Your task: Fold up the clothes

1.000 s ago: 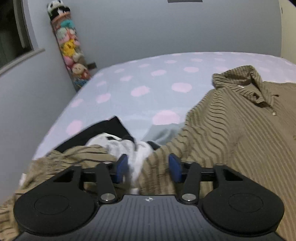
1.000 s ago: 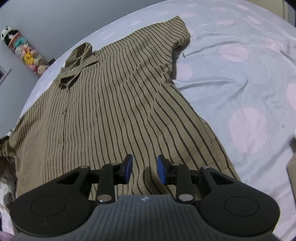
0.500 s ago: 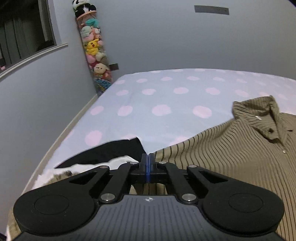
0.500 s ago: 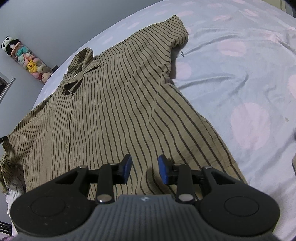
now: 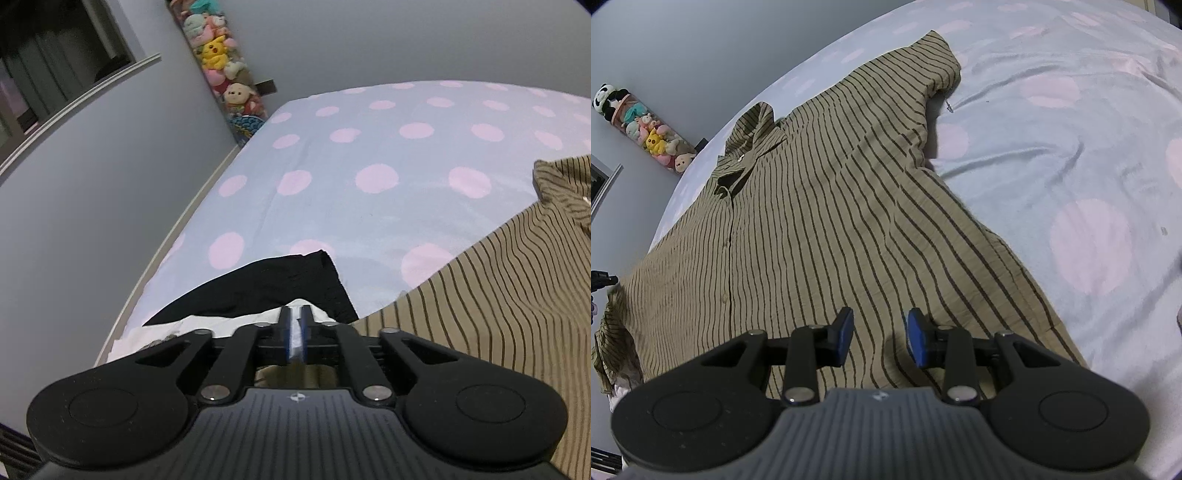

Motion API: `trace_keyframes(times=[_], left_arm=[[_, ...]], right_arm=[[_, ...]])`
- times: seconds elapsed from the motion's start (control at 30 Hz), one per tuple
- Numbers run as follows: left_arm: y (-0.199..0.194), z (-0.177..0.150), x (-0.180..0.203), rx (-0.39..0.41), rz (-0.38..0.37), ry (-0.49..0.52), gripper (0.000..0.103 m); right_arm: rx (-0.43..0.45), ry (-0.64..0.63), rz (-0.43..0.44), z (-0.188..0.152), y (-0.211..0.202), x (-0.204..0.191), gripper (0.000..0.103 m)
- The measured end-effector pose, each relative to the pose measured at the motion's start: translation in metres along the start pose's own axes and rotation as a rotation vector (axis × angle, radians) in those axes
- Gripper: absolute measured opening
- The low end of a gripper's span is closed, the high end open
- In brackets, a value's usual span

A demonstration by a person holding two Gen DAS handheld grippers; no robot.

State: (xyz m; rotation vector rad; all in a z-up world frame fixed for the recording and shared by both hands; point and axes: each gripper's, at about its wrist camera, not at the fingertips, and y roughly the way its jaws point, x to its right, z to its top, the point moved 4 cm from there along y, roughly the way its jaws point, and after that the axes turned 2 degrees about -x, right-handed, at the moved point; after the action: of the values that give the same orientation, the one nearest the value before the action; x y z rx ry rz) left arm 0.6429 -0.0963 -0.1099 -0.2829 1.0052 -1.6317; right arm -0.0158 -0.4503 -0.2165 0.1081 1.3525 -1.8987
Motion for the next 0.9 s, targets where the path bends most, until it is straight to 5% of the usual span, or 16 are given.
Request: trace_keyframes(times=[0.2,0.33,0.47,0.7,0.73,0.83,0.9], left_arm=[[-0.026,-0.011,-0.024,0.018,-0.052,-0.073,0.022],[-0.038,-0.026,-0.04,0.006,-0.117,-0.157,0.043],[-0.039,-0.044,-0.04,0.002,-0.188,-0.198,0.044],[-0.022,-0.044,-0.023,0.042,-0.129,-0.202,0.044],[-0.018,-0.042,-0.022,0.044,-0.123,-0.203,0.043],[-0.009,-0.035,-0.018,0.033,-0.094,-0.193,0.008],[-0.008,-0.032,-0.019,0.033,-0.101,-0.209,0.004]], right_arm=[[-0.004,0.001,0.002,0.0,0.0,0.0,0.036],[0.0,0.0,0.011,0.0,-0.002,0.0,0.036],[0.006,0.001,0.023,-0.001,-0.005,0.0,0.036],[0.013,0.014,0.039,-0.002,-0.007,0.002,0.036],[0.013,0.017,0.04,-0.003,-0.007,0.002,0.036],[0.005,0.02,0.035,-0.002,-0.003,0.002,0.036],[-0.003,0.017,0.029,-0.001,0.0,0.001,0.036]])
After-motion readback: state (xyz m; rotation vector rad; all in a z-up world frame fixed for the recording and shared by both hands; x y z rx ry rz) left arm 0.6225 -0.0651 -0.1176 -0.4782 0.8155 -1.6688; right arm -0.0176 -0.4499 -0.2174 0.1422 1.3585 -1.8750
